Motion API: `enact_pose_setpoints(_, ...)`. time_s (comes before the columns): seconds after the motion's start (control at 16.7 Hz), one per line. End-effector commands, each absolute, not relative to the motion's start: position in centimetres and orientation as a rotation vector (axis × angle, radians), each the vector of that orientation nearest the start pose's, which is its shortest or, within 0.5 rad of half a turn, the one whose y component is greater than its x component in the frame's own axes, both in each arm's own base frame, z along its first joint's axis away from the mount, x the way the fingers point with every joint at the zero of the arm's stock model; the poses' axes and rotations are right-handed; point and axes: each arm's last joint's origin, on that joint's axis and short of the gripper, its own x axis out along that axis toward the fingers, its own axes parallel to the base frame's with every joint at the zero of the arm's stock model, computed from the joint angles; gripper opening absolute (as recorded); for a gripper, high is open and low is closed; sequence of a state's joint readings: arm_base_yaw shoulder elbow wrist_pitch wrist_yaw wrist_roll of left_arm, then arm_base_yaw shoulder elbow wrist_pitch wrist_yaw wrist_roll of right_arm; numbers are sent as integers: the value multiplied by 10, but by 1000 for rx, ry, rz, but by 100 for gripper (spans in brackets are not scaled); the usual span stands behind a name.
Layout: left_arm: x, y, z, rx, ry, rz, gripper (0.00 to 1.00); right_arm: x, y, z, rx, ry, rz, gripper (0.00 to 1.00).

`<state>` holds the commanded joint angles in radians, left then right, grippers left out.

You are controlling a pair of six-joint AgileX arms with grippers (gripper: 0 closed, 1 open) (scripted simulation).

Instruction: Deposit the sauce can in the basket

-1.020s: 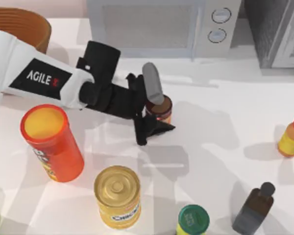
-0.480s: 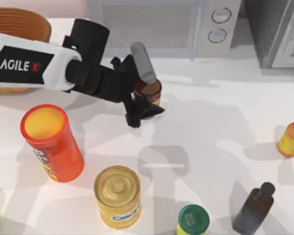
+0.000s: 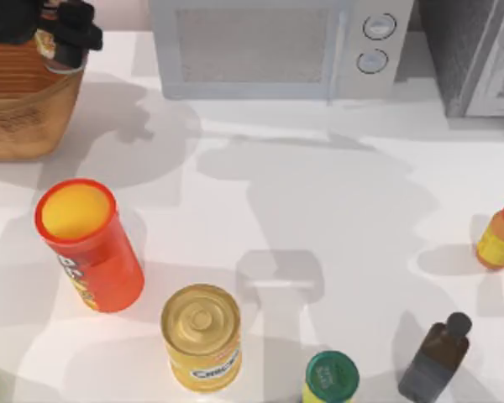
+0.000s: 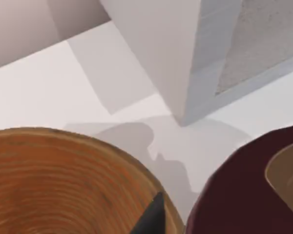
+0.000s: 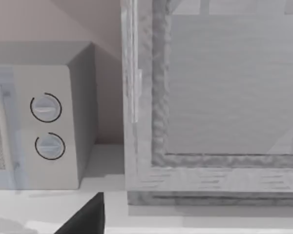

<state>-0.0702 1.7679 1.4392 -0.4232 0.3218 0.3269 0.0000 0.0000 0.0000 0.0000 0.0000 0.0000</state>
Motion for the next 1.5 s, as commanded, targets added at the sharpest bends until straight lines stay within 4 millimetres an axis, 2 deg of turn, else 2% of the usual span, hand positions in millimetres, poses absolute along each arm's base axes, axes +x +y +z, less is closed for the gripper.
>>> enact_pose_setpoints(0.18, 389, 21, 311, 81, 633, -182, 0, 106, -1, 160, 0, 0, 0, 100)
enact_pose_setpoints(0.36, 383, 50, 327, 10, 593, -26, 0, 106, -1, 160, 0, 0, 0, 100)
enact_pose_setpoints(0.72, 385, 50, 325, 10, 594, -22, 0, 106, -1, 160, 0, 0, 0, 100)
enact_pose_setpoints(1.32, 424, 51, 283, 7, 589, -17, 0, 106, -1, 160, 0, 0, 0, 100)
enact_pose_setpoints(1.5, 426, 51, 279, 6, 590, -16, 0, 106, -1, 160, 0, 0, 0, 100)
